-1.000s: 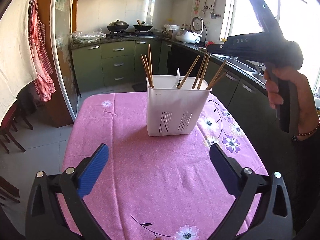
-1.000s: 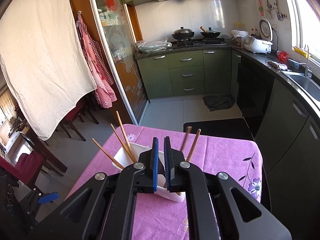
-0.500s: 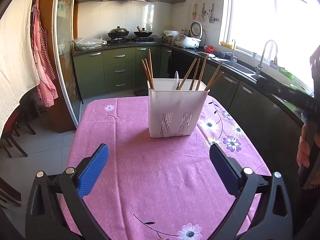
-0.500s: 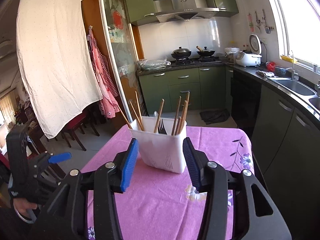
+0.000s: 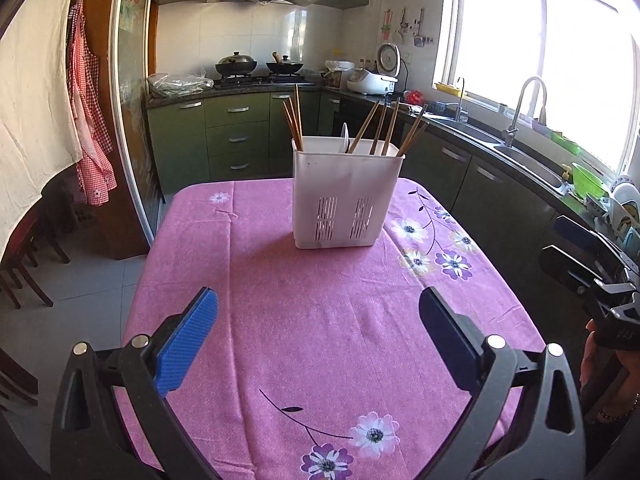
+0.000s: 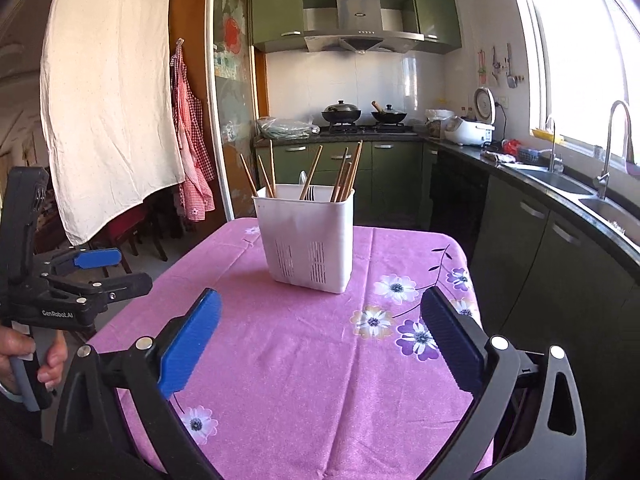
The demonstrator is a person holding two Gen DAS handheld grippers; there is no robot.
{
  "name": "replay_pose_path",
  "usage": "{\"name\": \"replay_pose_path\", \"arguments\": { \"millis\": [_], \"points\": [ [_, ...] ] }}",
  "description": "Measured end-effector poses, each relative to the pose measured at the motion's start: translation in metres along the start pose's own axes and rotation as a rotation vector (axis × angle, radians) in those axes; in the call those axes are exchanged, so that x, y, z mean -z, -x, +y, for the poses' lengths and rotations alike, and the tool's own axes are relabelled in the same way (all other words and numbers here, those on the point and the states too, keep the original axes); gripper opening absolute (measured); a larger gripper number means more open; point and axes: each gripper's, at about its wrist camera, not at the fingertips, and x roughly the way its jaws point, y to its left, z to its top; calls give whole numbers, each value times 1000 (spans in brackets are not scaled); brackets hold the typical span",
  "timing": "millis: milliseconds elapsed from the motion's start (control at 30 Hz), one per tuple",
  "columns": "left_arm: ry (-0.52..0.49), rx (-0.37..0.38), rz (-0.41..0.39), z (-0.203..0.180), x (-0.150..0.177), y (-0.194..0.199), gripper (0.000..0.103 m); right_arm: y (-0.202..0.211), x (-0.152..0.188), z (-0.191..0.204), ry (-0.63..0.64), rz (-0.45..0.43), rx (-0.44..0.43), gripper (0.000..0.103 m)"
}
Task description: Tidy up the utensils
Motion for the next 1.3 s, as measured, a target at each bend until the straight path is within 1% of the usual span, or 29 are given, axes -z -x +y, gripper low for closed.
{"name": "replay_pose_path", "arguments": {
  "millis": [67, 200, 600, 1300],
  "points": [
    [6, -9, 2, 2, 4, 3, 96, 5, 4, 5, 15, -11, 26, 98],
    [11, -21, 5, 4, 10, 8, 96, 6, 5, 9, 18, -15, 42, 98],
    [14, -27, -10, 3, 14, 21, 96, 3, -2, 12, 22, -7, 24, 98],
    [10, -26, -10, 3, 14, 21, 96, -1, -1, 13, 16, 12, 6, 98]
  ]
}}
